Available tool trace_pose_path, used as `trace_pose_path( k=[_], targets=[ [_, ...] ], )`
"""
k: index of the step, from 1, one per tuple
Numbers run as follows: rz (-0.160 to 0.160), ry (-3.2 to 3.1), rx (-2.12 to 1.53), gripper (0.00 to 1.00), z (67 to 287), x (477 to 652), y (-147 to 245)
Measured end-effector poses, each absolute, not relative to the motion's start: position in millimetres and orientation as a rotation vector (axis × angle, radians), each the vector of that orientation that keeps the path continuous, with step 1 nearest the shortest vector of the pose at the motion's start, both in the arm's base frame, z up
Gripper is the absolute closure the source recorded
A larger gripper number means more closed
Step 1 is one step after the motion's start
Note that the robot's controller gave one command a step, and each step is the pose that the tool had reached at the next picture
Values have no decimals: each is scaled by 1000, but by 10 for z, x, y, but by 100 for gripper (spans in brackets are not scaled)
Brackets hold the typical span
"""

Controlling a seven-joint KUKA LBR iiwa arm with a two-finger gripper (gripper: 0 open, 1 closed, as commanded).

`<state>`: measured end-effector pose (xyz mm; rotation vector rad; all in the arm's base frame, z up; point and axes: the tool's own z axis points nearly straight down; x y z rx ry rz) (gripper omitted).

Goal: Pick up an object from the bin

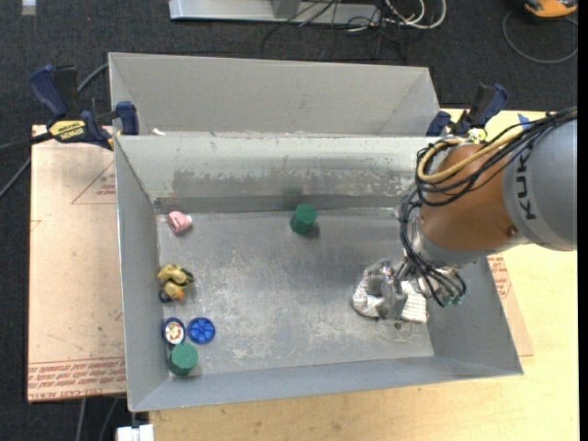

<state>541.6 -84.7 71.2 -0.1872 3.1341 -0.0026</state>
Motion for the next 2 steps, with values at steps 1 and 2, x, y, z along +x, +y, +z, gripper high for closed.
trace_pose_path(
  k=[1,2],
  targets=[
    [-2,3134,-187,100,712,5416,-847],
    [-1,3124,-281,100,1811,5293,-908]
  ],
)
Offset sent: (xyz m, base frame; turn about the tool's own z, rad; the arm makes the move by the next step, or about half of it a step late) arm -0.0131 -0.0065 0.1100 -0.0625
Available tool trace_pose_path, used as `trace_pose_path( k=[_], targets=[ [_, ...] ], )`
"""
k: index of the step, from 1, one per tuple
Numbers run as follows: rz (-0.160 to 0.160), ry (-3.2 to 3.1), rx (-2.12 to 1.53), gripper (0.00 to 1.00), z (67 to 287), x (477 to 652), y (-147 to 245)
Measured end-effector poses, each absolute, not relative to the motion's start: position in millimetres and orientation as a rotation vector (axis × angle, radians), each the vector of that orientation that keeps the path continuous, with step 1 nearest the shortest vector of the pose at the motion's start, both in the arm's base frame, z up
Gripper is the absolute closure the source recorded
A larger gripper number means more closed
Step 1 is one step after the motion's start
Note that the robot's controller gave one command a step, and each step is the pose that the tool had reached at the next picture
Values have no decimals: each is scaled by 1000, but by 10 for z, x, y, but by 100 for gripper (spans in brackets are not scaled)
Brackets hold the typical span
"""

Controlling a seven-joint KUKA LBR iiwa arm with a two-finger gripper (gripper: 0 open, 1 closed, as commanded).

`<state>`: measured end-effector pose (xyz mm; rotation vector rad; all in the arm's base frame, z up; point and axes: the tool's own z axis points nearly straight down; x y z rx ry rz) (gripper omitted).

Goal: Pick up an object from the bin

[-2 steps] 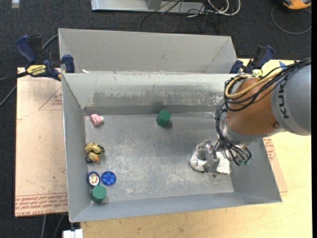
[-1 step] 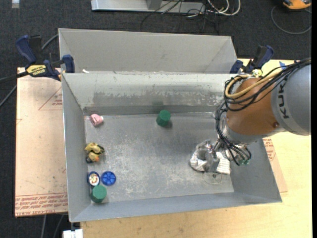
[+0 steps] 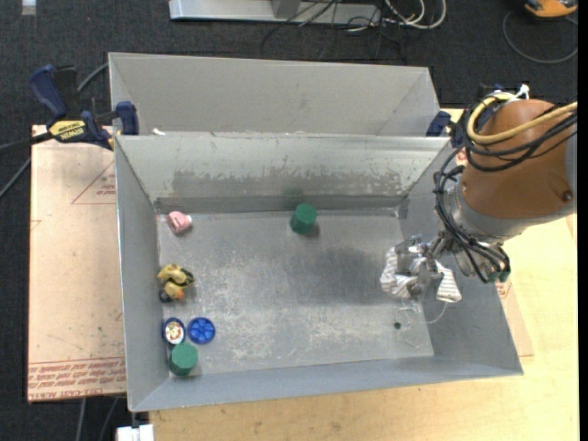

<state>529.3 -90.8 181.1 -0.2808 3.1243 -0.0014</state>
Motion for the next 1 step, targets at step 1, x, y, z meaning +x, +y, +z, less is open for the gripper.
trace_pose_path(
  k=[1],
  targets=[
    [-1,3125,-281,100,1810,5293,-909]
  ],
)
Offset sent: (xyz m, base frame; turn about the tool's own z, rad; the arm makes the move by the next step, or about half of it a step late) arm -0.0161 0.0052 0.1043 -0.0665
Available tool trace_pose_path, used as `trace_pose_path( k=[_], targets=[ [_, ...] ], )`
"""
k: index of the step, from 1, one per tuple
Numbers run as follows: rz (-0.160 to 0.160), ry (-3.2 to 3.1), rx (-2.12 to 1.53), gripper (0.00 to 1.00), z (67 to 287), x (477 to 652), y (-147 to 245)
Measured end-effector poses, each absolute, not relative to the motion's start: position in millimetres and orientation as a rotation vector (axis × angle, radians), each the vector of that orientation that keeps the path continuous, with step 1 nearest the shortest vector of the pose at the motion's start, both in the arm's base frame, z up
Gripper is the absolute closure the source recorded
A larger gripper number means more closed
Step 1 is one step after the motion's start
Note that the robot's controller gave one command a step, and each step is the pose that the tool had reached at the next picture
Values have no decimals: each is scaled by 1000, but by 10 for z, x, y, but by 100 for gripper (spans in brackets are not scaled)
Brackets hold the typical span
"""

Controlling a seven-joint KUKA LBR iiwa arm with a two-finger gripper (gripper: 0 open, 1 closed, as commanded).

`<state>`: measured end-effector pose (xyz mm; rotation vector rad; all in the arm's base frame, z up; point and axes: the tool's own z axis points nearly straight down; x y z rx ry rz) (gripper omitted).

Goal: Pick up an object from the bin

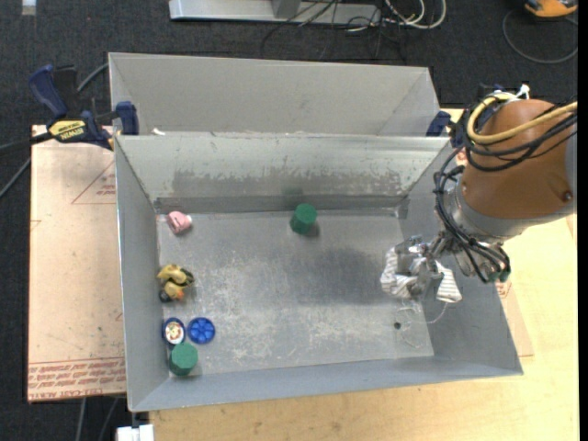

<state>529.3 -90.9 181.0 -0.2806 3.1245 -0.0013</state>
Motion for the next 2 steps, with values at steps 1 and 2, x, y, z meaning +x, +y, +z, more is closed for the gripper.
trace_pose_path(
  k=[1,2],
  targets=[
    [0,3118,-363,100,2612,5168,-859],
    [0,3115,-375,100,2772,5154,-854]
  ],
)
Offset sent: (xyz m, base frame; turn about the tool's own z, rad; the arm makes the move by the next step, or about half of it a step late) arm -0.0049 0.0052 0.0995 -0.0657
